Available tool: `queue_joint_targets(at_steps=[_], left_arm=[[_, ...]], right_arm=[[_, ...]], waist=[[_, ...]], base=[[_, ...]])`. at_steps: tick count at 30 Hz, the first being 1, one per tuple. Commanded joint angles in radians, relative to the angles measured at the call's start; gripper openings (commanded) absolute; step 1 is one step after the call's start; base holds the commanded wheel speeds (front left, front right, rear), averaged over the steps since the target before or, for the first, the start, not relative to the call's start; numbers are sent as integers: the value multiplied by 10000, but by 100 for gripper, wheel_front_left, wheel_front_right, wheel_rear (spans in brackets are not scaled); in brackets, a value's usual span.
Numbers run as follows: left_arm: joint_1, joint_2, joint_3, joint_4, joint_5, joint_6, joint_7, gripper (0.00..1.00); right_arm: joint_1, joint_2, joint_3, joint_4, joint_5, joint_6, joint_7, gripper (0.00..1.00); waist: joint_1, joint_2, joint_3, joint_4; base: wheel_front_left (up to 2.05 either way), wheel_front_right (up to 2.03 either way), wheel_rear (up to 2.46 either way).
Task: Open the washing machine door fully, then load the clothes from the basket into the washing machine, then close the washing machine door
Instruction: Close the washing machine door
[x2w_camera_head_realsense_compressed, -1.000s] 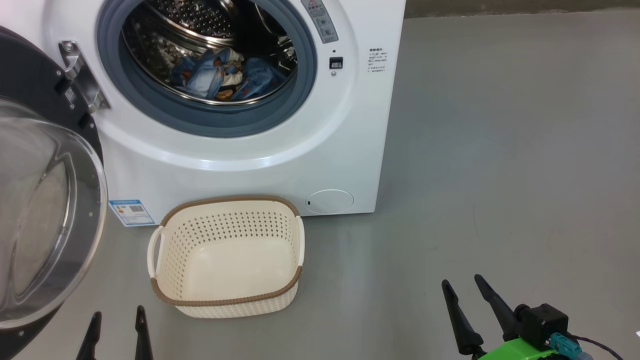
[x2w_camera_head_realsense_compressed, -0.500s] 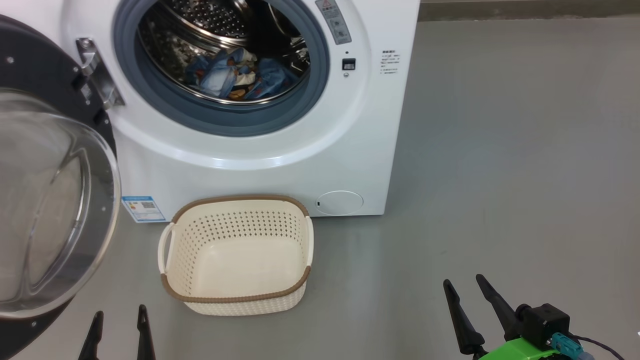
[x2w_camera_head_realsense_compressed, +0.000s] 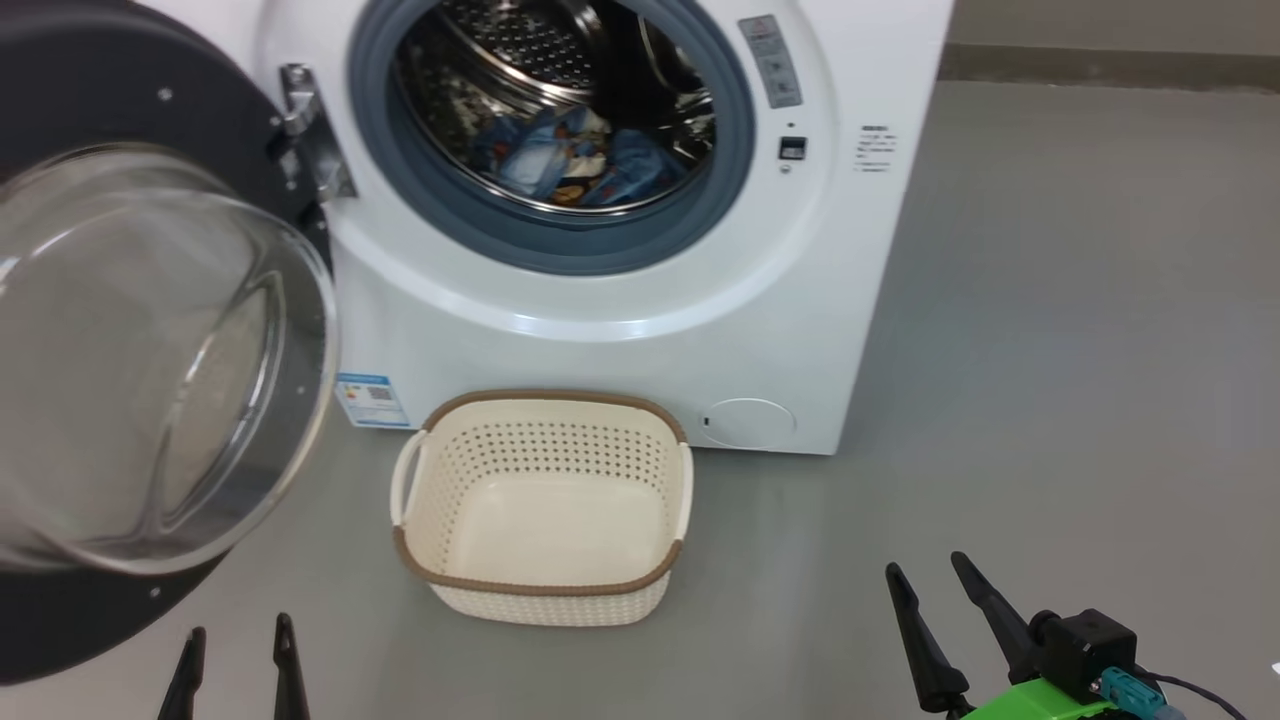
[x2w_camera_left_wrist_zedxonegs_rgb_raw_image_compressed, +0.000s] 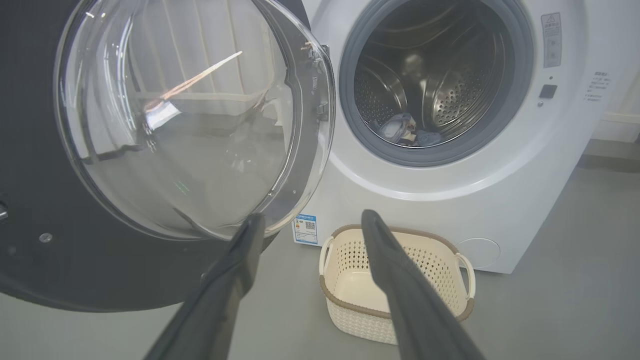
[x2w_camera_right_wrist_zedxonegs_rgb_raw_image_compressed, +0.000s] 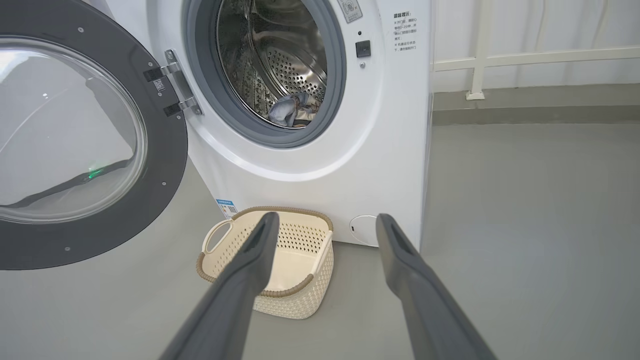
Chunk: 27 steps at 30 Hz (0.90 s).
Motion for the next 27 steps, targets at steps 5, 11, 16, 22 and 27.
queue_joint_targets(at_steps=[5, 11, 16, 22, 27], left_arm=[[-76, 51, 369, -281, -6, 107, -55, 100], [-28, 51, 402, -279, -5, 138, -55, 100], [-23, 51, 408, -275, -61, 199, -55, 100], [-22, 51, 395, -248, -111, 276, -55, 100], [-12, 51, 389, -223, -134, 323, -55, 100]], right_arm=[[24, -29, 312, -194, -49, 16, -120, 100], [78, -9, 332, -203, -63, 16, -120, 100], [74, -2, 302, -217, -84, 16, -120, 100], [62, 6, 287, -221, -115, 16, -120, 100], [30, 15, 289, -191, -106, 16, -120, 100]], waist=[[0, -1, -163, 844], [0, -1, -159, 1591], [0, -1, -101, 2077], [0, -1, -16, 2589], [0, -1, -14, 2924]], base=[[0, 0, 0], [0, 0, 0], [0, 0, 0], [0, 0, 0], [0, 0, 0]])
